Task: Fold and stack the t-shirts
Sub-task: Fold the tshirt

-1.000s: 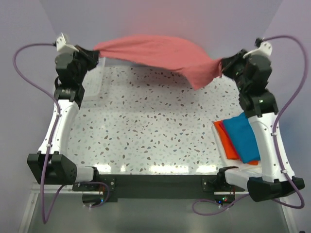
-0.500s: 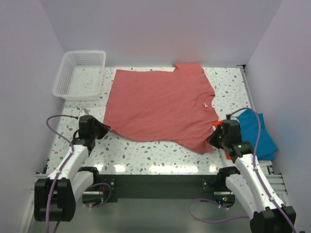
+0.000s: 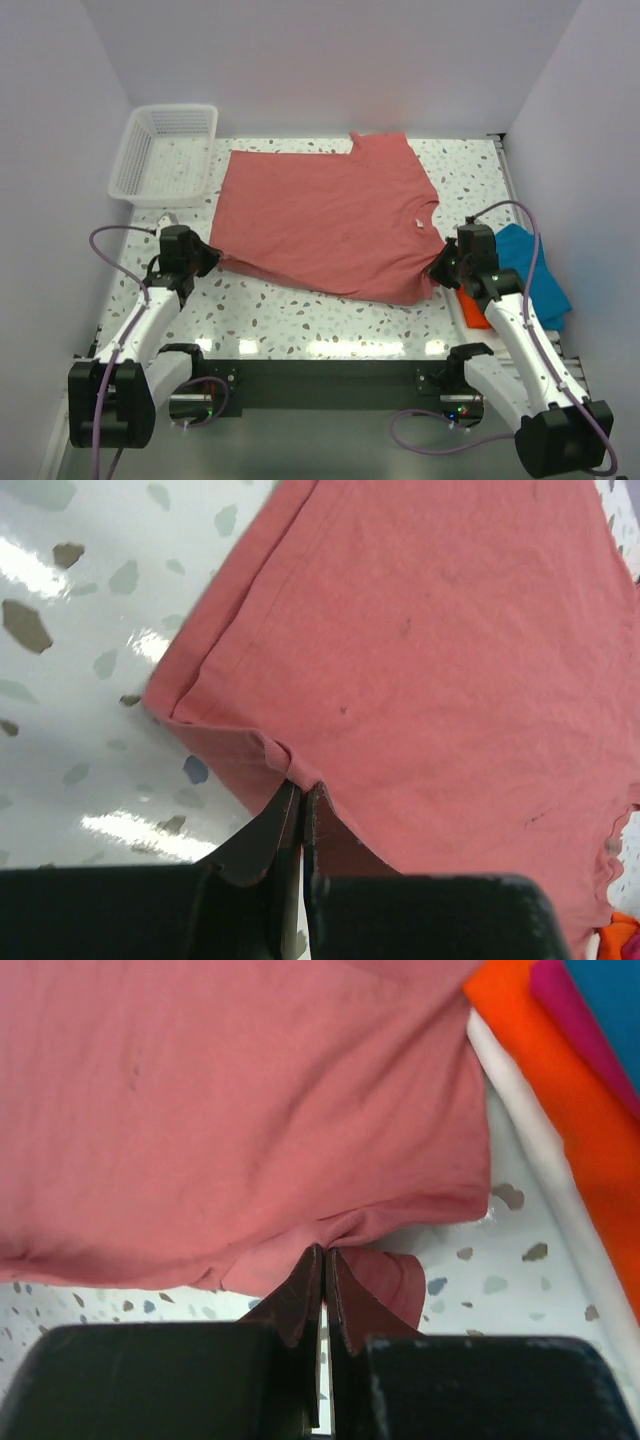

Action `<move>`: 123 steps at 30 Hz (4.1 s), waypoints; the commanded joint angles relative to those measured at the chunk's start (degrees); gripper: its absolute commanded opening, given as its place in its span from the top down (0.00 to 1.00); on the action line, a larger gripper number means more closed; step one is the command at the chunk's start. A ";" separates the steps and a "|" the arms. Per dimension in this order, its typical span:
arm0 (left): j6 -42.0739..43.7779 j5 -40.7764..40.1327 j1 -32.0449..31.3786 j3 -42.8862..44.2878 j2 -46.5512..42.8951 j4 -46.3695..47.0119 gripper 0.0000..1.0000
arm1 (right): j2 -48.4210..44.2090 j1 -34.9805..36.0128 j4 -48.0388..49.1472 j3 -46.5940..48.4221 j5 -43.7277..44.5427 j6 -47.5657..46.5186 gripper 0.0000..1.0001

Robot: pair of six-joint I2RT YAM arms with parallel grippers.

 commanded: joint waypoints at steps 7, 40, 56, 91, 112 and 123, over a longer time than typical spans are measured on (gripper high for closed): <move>0.54 -1.24 0.12 15.55 14.02 4.66 1.00 | 19.20 -0.31 7.67 16.18 2.58 0.26 1.00; -2.01 0.16 3.72 25.76 33.01 8.09 1.00 | 49.71 -8.31 11.72 38.08 -3.84 -0.09 1.00; 0.53 2.80 4.16 29.98 40.06 13.01 0.34 | 64.40 -8.67 6.53 56.46 -7.45 -3.34 0.39; -1.57 -4.58 -3.48 11.18 21.86 12.57 0.32 | 50.07 1.71 15.23 32.37 5.65 -4.22 0.26; -1.84 -6.78 -3.48 8.80 26.16 15.83 0.36 | 60.53 5.31 23.85 34.30 7.50 2.11 0.46; -1.66 -8.01 -3.48 8.89 26.43 14.86 0.38 | 67.20 5.22 17.44 48.70 9.26 0.36 0.94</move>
